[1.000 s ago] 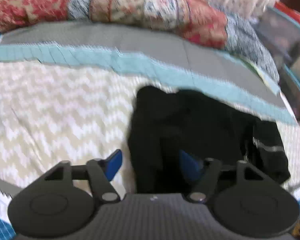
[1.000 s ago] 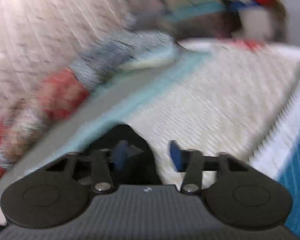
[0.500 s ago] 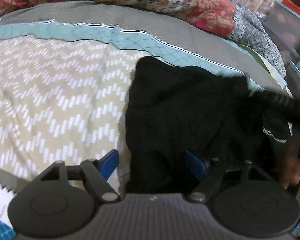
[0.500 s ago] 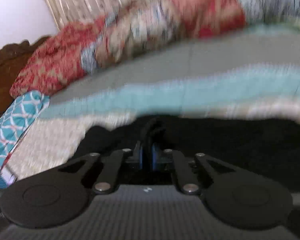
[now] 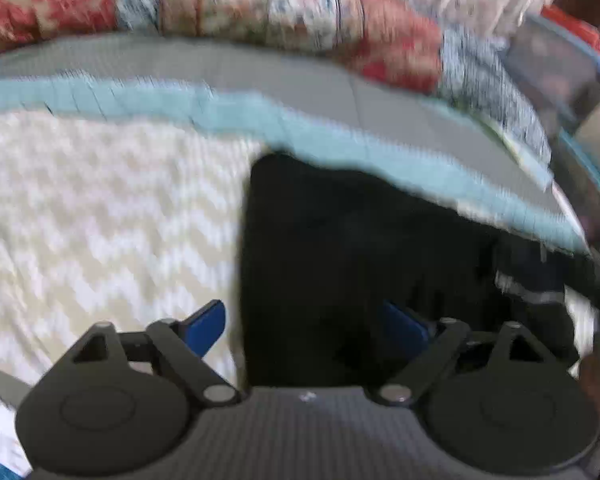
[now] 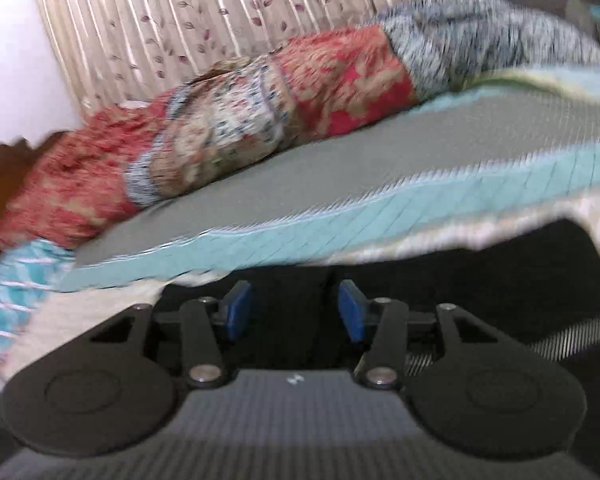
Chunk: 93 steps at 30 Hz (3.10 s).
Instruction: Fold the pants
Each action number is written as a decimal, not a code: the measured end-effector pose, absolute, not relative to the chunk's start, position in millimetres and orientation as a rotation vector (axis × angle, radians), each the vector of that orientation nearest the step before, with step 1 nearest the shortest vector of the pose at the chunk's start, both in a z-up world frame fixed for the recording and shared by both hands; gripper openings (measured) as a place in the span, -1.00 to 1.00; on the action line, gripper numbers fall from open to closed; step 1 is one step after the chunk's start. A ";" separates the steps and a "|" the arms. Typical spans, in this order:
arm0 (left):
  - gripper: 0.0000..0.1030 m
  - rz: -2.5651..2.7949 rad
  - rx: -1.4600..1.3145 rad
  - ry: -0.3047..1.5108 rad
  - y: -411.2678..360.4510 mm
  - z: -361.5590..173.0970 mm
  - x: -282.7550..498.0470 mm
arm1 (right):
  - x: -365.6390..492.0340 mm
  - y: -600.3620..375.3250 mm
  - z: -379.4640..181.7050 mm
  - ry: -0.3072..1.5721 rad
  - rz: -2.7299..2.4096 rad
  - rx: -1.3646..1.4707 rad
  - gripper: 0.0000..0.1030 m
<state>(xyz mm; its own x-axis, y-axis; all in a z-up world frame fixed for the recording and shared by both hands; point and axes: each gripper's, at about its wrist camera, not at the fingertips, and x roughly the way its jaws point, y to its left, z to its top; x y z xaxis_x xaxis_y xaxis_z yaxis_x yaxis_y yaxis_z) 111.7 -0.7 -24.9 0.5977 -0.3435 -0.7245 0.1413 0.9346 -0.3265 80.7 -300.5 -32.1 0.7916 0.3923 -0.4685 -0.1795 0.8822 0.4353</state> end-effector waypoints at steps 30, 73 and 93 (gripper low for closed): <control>0.92 -0.237 -0.114 1.032 -35.1 -62.4 171.1 | 147.3 -295.3 -51.3 0.827 0.897 0.337 0.22; 1.00 -0.232 0.020 0.983 -62.6 -62.5 143.9 | 111.8 -313.4 -71.9 0.742 0.375 0.424 -0.42; 1.00 -0.227 0.011 0.970 -64.1 -62.1 139.7 | 75.6 -299.3 -58.8 0.696 0.310 0.295 -0.29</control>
<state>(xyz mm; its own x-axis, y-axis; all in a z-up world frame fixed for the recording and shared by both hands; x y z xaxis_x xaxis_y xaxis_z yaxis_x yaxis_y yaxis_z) 139.7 -64.1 -62.1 0.5434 -0.1862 -0.8185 0.1960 0.9763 -0.0920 75.6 -299.3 -58.8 0.7253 0.3736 -0.5783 -0.1794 0.9135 0.3651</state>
